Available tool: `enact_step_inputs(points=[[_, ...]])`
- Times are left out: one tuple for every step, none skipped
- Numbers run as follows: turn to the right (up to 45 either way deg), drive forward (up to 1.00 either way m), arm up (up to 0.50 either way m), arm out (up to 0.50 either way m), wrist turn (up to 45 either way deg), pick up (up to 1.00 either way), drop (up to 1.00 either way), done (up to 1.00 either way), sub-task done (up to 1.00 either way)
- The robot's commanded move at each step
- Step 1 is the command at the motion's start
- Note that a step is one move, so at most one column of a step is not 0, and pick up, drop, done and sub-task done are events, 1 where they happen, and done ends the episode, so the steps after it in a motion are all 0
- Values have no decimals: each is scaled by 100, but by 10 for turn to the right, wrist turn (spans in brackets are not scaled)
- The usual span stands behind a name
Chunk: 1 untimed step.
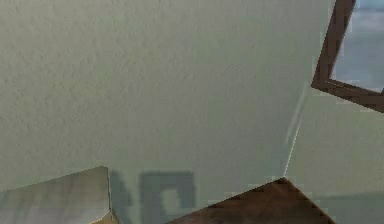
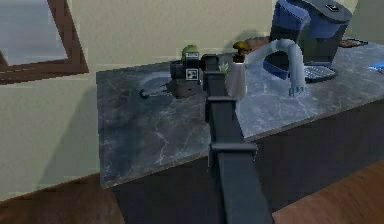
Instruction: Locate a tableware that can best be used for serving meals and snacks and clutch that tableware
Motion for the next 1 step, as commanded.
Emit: enact_step_inputs(points=[[0, 0, 0, 0, 0, 0, 0, 100, 0]])
